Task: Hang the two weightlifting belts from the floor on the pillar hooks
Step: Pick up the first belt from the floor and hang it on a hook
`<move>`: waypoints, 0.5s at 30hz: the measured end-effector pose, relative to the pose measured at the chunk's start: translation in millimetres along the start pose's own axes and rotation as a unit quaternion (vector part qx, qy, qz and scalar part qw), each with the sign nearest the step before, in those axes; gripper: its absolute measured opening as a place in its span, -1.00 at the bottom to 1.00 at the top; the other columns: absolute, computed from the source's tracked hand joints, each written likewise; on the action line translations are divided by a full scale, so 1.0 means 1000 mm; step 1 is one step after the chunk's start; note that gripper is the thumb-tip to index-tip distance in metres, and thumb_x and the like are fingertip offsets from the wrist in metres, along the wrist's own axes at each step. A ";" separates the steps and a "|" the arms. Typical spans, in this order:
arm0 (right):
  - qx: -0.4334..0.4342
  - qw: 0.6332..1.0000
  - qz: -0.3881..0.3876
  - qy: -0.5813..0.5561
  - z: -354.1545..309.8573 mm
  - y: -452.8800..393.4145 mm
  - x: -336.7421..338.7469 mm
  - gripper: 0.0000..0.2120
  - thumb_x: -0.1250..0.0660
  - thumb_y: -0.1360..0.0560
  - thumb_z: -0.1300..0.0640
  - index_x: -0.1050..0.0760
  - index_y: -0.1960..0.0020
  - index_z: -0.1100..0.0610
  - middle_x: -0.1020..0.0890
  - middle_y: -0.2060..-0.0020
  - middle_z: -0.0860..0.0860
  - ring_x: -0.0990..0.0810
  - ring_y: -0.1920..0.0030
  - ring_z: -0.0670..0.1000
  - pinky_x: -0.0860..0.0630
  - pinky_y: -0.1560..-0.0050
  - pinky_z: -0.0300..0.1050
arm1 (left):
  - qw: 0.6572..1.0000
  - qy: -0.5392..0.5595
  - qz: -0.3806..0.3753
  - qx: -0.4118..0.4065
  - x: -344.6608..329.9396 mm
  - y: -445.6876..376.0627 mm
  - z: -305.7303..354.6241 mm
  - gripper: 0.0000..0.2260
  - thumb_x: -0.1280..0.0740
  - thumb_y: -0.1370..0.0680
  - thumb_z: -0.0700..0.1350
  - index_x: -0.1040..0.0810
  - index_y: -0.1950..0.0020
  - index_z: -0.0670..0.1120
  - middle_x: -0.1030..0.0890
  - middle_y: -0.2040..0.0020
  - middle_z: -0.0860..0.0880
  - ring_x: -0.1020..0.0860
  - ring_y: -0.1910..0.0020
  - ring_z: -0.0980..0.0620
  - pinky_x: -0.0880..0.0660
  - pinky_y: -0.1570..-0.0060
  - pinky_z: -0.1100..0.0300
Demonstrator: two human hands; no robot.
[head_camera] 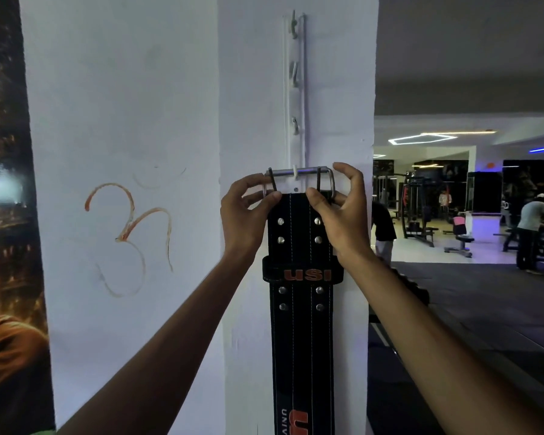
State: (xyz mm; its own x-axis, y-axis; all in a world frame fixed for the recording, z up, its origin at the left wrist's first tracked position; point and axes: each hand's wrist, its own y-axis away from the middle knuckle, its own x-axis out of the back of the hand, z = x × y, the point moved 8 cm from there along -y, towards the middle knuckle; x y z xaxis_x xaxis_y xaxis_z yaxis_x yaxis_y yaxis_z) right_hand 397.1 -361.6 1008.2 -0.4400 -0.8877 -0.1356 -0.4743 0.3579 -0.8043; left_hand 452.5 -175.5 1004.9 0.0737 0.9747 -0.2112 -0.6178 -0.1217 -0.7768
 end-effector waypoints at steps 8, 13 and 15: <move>-0.041 0.997 0.063 0.024 0.012 -0.007 0.002 -0.80 -0.47 -0.44 -0.01 -0.56 0.07 0.08 -0.70 0.30 0.01 -0.69 0.27 0.01 -0.64 0.21 0.00 | 0.995 0.014 0.027 0.094 0.002 -0.006 -0.011 -0.57 -0.57 -0.42 -0.22 -0.56 -0.25 -0.06 -0.64 -0.11 -0.14 -0.71 -0.07 -0.16 -0.68 -0.06 -0.07; -0.055 0.994 0.076 0.058 0.014 -0.014 0.002 -0.77 -0.48 -0.40 -0.05 -0.59 0.20 0.11 -0.71 0.31 -0.01 -0.70 0.24 -0.02 -0.64 0.03 0.11 | 0.992 0.001 0.037 0.118 0.005 -0.009 -0.009 -0.58 -0.60 -0.35 -0.17 -0.60 -0.16 -0.08 -0.68 -0.09 -0.25 -0.73 -0.01 -0.18 -0.68 -0.07 -0.16; -0.055 0.994 0.078 0.047 0.013 -0.012 0.002 -0.78 -0.49 -0.40 -0.05 -0.58 0.12 0.09 -0.72 0.27 -0.01 -0.71 0.22 -0.04 -0.64 0.01 0.12 | 0.992 0.006 0.034 0.122 0.005 -0.006 -0.008 -0.61 -0.59 -0.40 -0.20 -0.60 -0.18 -0.12 -0.68 -0.10 -0.24 -0.73 0.01 -0.14 -0.70 -0.03 -0.08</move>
State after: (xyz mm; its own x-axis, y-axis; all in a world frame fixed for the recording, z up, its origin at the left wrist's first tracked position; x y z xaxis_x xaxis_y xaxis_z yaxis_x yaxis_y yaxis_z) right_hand 411.6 -371.7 1009.5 -0.5820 -0.7897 -0.1939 -0.4729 0.5227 -0.7093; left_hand 462.9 -171.7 1004.0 0.0335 0.9636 -0.2654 -0.7930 -0.1360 -0.5939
